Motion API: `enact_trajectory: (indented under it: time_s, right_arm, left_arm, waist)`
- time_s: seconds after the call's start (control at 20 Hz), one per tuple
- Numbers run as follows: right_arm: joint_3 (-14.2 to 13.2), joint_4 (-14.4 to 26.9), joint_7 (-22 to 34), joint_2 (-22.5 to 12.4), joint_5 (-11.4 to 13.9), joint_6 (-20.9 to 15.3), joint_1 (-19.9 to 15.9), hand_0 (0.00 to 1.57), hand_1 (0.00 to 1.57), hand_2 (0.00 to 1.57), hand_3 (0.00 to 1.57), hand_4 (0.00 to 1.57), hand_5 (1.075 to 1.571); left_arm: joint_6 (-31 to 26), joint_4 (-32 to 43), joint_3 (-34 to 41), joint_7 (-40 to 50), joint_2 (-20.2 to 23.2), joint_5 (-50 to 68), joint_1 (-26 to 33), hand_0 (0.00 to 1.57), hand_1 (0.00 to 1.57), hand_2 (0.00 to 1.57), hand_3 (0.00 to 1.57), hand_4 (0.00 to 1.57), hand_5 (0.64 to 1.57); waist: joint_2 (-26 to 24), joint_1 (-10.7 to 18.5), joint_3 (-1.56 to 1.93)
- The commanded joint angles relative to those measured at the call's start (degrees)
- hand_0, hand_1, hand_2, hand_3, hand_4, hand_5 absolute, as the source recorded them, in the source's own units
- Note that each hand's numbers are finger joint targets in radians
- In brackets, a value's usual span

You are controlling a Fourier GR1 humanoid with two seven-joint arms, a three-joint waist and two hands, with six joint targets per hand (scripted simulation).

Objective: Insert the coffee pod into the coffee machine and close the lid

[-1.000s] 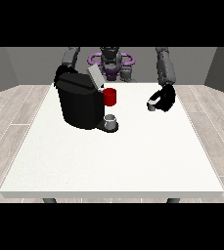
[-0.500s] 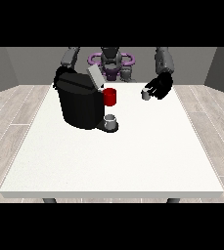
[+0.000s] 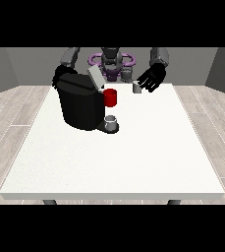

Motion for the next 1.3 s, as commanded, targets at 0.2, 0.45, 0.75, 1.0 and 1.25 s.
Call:
enact_trajectory:
  time_s: [0.2,0.45,0.75,1.0,1.25]
  right_arm:
    - [1.53,-1.58,0.45,0.74,0.58,-0.32,-2.9,0.0,0.0,0.0,0.0,0.5,1.571]
    - [2.54,-2.96,-0.11,0.46,0.78,-0.39,-2.39,0.0,0.0,0.0,0.0,0.49,1.571]
    - [1.94,-3.18,2.41,-0.4,1.23,-1.08,-5.86,0.0,0.0,0.0,0.0,0.5,1.571]
    - [0.26,-5.39,3.11,-2.34,-0.16,0.17,-4.46,0.0,0.0,0.0,0.0,0.48,1.571]
    - [1.54,-4.98,0.37,0.44,1.45,-2.72,-3.59,0.0,0.0,0.0,0.0,0.52,1.571]
  left_arm:
    - [-1.08,0.39,3.05,5.68,2.61,-0.08,-8.16,1.25,1.25,1.29,1.24,0.51,1.571]
    - [1.14,0.59,3.98,6.98,0.72,0.12,-10.41,1.26,1.26,1.29,1.22,0.47,1.571]
    - [-0.06,0.26,3.22,8.18,0.4,-1.02,-14.0,1.28,1.28,1.33,1.26,0.52,1.571]
    - [-0.71,1.33,3.74,8.02,2.3,-1.68,-13.74,1.28,1.28,1.3,1.24,0.49,1.571]
    - [-0.46,1.87,3.83,9.65,1.2,-2.09,-15.12,1.28,1.28,1.31,1.22,0.5,1.571]
  waist:
    - [2.23,-3.24,-0.01]
    - [4.19,-6.36,-0.01]
    - [5.88,-6.36,-0.01]
    - [4.91,-7.51,-0.01]
    - [6.65,-7.59,0.01]
